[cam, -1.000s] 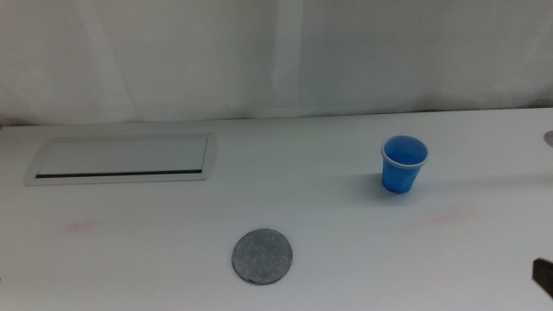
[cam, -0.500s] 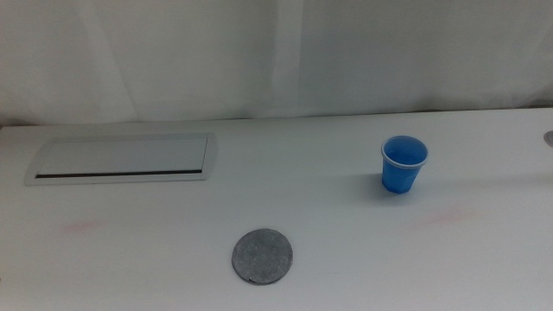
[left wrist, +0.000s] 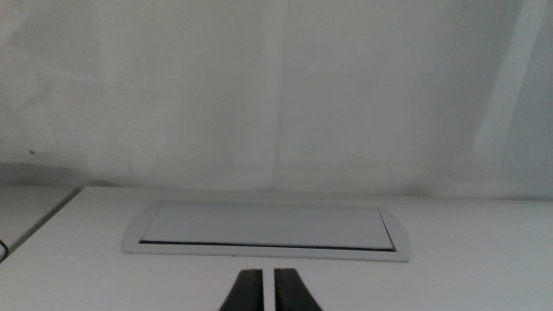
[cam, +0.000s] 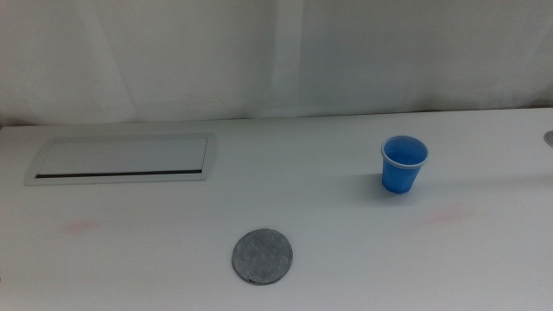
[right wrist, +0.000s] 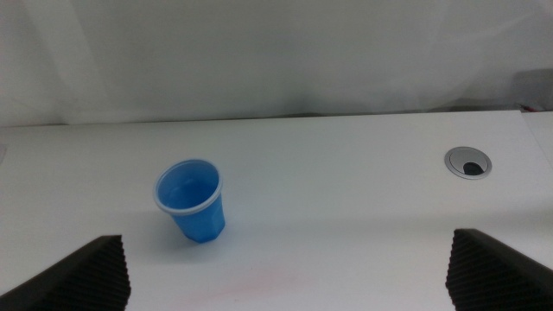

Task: Place an empty cup on a cup mat.

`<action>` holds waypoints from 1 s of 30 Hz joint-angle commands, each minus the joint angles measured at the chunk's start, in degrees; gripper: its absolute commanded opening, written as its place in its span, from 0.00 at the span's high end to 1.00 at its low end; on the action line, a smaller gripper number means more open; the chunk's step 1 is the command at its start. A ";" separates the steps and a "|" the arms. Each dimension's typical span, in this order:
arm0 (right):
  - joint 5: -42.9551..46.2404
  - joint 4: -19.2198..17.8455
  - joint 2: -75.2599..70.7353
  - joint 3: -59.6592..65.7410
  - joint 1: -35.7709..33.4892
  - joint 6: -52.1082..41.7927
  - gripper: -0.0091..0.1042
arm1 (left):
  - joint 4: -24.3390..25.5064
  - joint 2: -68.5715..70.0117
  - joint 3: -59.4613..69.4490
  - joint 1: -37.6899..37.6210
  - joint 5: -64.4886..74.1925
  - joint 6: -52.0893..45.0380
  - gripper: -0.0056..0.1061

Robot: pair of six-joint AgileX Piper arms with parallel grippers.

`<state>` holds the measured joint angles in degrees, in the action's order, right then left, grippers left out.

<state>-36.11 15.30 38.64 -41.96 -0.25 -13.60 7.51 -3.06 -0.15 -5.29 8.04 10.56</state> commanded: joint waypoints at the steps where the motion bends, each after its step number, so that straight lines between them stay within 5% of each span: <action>1: -1.13 -0.80 6.27 -4.19 0.23 -0.25 0.01 | -0.53 0.12 2.19 0.14 0.03 0.35 0.98; 30: -6.49 -2.43 56.88 -34.87 -8.49 -1.21 0.01 | -0.53 0.12 2.19 0.14 0.03 0.35 0.98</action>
<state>-41.64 13.41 93.88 -75.65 -8.08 -14.34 7.51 -3.06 -0.15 -5.29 8.04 10.56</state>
